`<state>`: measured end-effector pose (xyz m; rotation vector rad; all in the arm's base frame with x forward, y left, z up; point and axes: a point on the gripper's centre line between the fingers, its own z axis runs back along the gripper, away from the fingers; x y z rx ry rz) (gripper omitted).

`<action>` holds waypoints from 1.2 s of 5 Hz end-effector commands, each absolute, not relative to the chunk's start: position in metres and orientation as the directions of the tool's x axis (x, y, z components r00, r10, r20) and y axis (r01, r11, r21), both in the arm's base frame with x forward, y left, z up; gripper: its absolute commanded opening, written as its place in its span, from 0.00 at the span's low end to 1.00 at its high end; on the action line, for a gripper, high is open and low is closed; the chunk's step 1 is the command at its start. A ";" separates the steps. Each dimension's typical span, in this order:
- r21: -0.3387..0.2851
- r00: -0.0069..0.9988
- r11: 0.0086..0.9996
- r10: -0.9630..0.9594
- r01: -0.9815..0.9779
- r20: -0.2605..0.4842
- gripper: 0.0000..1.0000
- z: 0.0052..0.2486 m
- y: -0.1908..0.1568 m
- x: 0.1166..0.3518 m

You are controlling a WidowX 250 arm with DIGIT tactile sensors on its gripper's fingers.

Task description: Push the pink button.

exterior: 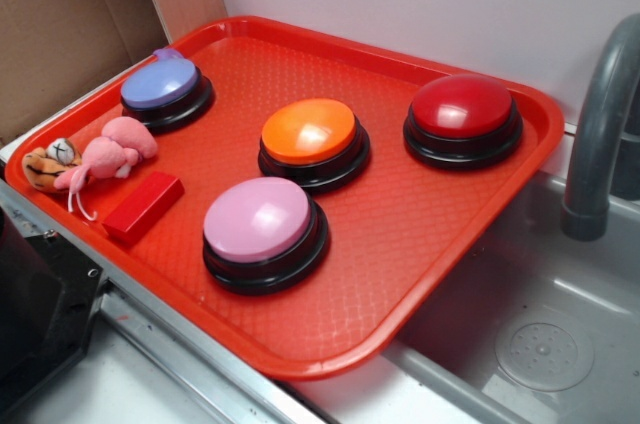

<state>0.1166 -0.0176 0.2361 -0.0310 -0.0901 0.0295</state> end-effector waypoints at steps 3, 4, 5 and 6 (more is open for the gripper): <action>0.064 0.920 0.922 -0.386 0.382 0.064 1.00 0.142 -0.063 0.178; 0.047 0.869 0.876 -0.482 0.479 0.111 1.00 0.094 -0.082 0.186; 0.020 0.841 0.847 -0.531 0.532 0.109 1.00 0.066 -0.095 0.188; 0.039 0.828 0.838 -0.545 0.545 0.133 1.00 0.067 -0.101 0.199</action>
